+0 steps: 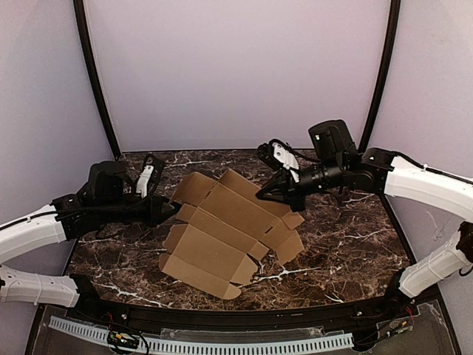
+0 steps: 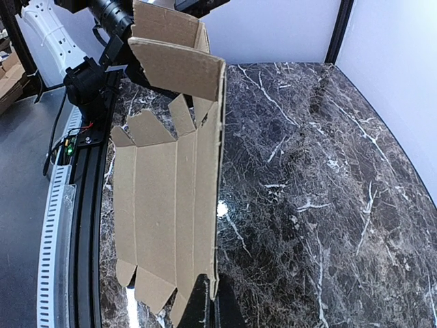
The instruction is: Fold the paper box
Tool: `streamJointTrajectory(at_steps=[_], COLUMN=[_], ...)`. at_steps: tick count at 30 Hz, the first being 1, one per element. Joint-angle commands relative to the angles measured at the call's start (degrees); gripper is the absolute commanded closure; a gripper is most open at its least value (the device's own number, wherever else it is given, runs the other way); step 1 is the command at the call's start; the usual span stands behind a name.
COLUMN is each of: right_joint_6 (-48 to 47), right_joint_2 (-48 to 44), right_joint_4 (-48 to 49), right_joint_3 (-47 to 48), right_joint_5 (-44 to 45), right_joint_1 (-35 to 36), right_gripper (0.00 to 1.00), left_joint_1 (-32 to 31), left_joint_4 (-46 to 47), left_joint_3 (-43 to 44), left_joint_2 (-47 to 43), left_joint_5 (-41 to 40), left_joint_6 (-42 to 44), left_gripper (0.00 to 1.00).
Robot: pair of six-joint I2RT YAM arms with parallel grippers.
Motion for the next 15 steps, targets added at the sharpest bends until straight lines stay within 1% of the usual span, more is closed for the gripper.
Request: streamJointTrajectory(at_steps=[1, 6, 15], right_joint_6=[-0.15, 0.73, 3.31], right_joint_2=[-1.70, -1.75, -0.83], right_joint_4=[3.67, 4.93, 7.14], right_joint_3=[-1.14, -1.73, -1.75], right_joint_5=[-1.16, -0.09, 1.72], right_joint_1=[-0.32, -0.33, -0.33], right_gripper=[1.00, 1.00, 1.00], left_joint_1=[0.35, 0.41, 0.34], left_joint_4=[3.92, 7.24, 9.90], left_joint_3=[-1.65, -3.12, -4.13], left_joint_2=[-1.58, -2.22, -1.52], left_joint_5=[6.62, 10.67, 13.40], left_joint_6=[-2.08, -4.15, -5.68], left_gripper=[0.99, 0.99, 0.99])
